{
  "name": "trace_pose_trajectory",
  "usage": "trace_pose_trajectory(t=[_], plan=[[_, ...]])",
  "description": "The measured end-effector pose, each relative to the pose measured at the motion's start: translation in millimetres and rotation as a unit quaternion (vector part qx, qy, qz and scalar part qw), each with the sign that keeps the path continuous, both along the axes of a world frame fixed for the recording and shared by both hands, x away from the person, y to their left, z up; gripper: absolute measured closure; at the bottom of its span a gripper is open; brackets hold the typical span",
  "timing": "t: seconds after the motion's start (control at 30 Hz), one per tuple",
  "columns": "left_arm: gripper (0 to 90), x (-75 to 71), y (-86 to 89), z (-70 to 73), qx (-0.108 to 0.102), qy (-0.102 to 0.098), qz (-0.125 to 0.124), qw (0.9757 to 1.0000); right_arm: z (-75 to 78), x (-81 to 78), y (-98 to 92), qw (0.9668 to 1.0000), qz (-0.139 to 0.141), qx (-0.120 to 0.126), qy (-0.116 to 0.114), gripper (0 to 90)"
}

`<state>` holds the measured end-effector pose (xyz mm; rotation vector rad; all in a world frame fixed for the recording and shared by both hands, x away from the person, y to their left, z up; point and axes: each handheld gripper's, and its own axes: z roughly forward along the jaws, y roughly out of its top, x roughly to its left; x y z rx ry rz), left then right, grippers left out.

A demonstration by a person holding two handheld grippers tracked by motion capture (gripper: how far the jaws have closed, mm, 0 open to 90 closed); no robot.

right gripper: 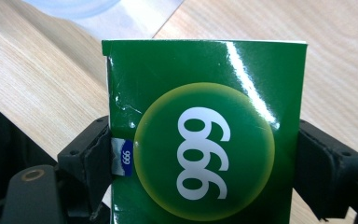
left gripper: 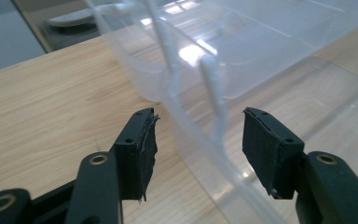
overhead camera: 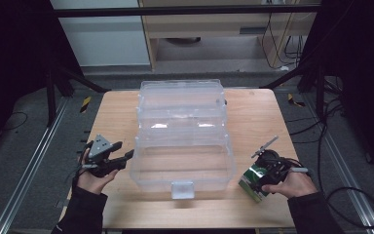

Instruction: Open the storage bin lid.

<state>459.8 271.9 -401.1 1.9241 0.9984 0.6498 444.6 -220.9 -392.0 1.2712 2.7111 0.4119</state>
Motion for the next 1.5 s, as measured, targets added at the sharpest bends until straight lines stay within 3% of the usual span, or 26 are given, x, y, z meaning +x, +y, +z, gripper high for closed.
trace_pose_trajectory(t=[0.2,0.3,0.5,0.87,0.97,1.17,1.27,1.47,1.5], plan=[[41.5,6.8,19.8,-6.3,-0.014,0.008,0.042,0.9990,15.8,-0.7,-6.5,0.9998,0.009,-0.004,-0.016,17.2],[41.2,12.2,29.8,-15.9,-0.018,0.023,0.063,0.9976,23.2,0.3,-9.7,0.9996,0.014,-0.005,-0.023,17.2],[41.3,19.1,37.3,-31.1,-0.016,0.052,0.078,0.9955,35.9,4.5,-12.6,0.9992,0.027,0.000,-0.028,17.2],[40.2,23.4,35.1,-43.4,-0.007,0.074,0.078,0.9942,68.6,14.2,-6.4,0.9969,0.059,0.001,-0.053,17.2],[40.1,23.5,34.6,-43.6,-0.007,0.074,0.077,0.9942,79.9,18.8,-1.1,0.9950,0.078,0.001,-0.062,17.2],[40.2,24.1,33.6,-45.6,-0.007,0.077,0.075,0.9942,88.5,24.8,10.4,0.9927,0.103,0.003,-0.062,17.2],[40.2,24.6,32.4,-46.5,-0.005,0.076,0.074,0.9943,94.7,30.3,20.9,0.9896,0.128,0.010,-0.064,17.2],[40.0,25.0,31.6,-48.1,-0.003,0.080,0.073,0.9941,100.5,37.4,40.0,0.9811,0.178,-0.002,-0.076,17.2],[40.0,25.2,31.4,-48.7,-0.003,0.081,0.073,0.9940,100.5,37.4,40.0,0.9811,0.178,-0.002,-0.076,17.2]])
